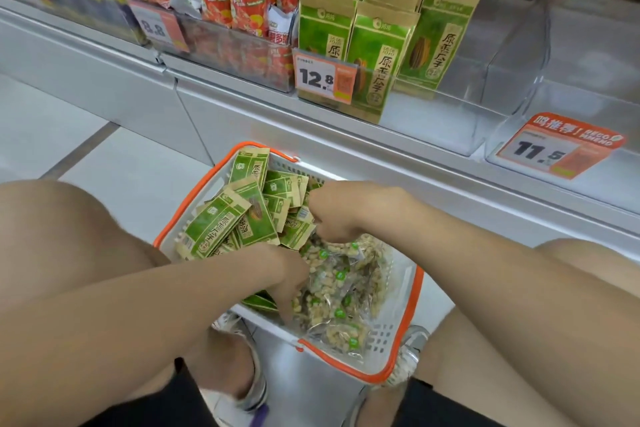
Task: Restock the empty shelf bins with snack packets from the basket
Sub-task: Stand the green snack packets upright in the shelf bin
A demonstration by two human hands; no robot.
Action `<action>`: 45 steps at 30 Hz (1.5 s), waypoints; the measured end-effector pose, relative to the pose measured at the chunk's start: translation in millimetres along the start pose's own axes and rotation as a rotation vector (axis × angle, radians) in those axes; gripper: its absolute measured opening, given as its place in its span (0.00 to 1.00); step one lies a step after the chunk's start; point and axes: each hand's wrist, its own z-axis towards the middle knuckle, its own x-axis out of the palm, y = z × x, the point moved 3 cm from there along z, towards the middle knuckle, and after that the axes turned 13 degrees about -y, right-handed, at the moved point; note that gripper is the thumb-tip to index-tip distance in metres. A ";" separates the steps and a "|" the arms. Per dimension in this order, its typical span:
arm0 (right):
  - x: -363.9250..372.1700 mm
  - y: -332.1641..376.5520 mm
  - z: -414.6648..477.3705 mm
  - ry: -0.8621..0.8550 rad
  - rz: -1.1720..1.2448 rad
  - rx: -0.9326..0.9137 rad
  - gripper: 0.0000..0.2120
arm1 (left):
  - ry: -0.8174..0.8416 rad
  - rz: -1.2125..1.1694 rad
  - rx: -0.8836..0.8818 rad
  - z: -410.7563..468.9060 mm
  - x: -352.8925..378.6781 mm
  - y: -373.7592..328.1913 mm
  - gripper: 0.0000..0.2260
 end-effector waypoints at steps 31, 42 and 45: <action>-74.8 -90.7 -64.8 -0.602 0.467 0.279 0.09 | -1.165 -1.357 -0.310 -83.4 -173.3 32.0 0.12; -119.2 -98.5 -100.6 -0.893 0.566 0.432 0.24 | -1.289 -1.647 -0.285 -111.0 -229.2 33.5 0.14; -122.5 -112.2 -105.7 -0.919 0.691 0.520 0.18 | -1.402 -1.030 -0.343 -106.3 -245.4 40.2 0.15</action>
